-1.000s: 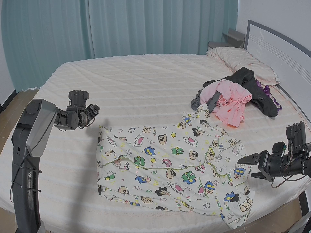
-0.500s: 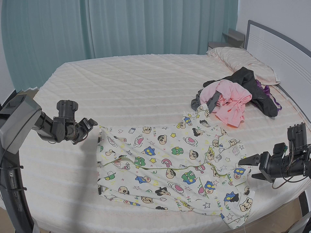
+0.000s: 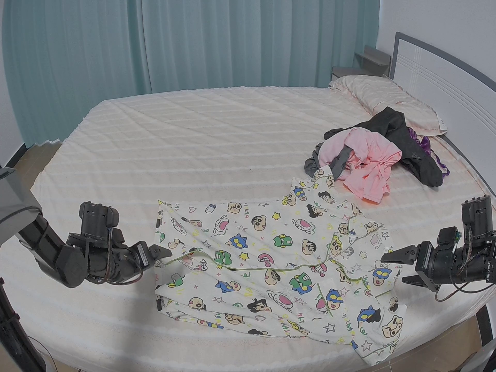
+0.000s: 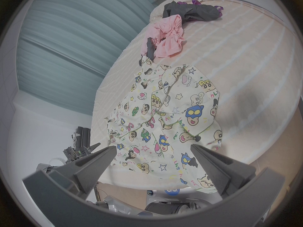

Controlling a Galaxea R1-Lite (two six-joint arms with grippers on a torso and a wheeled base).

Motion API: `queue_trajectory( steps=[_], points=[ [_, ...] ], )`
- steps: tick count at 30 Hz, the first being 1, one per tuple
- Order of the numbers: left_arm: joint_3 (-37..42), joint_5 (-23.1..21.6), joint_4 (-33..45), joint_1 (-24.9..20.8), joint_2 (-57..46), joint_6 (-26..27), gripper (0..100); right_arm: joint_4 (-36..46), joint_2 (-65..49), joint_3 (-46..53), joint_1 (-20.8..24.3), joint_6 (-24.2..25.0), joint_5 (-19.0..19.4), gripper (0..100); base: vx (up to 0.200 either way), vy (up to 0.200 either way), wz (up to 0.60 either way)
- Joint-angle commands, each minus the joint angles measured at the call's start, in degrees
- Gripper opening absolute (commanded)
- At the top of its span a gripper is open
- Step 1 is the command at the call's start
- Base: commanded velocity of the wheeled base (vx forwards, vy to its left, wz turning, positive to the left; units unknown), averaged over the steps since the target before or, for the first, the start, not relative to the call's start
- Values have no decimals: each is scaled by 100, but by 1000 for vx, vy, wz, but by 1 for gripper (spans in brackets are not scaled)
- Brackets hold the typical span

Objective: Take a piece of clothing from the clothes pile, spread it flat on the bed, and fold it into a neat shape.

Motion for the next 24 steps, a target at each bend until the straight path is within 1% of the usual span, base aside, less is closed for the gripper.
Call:
queue_trajectory(
  steps=[1,5,6,7,12,14,17,22,23,24],
  points=[
    [234,-102,-104,-476,-251,129,100,-2,-86,5,60,3,4,100,0,0,0],
    [93,-93,-121,-582,-154,138,100,-2,-86,5,68,3,4,100,0,0,0],
    [-38,-49,-218,-696,48,182,100,-2,-94,5,68,3,4,100,0,0,0],
    [-47,-49,-227,-705,57,191,100,-2,-94,5,68,3,4,100,0,0,0],
    [-82,-93,-341,-714,303,894,100,-2,-86,-4,68,3,13,100,0,0,0],
    [-100,-93,-341,-749,391,1070,100,-2,-86,-4,68,3,13,100,0,0,0],
    [-188,-84,-332,-802,522,1237,100,-2,-86,-13,68,3,13,100,0,0,0],
    [-223,-49,-341,-916,628,1281,100,-2,-77,-4,68,3,21,100,0,0,0],
    [-232,-49,-341,-916,628,1272,0,-2,-68,-4,68,3,21,100,0,0,0],
    [-249,-40,-341,-916,628,1272,0,-2,-77,-4,68,3,21,100,0,0,0]
  ],
)
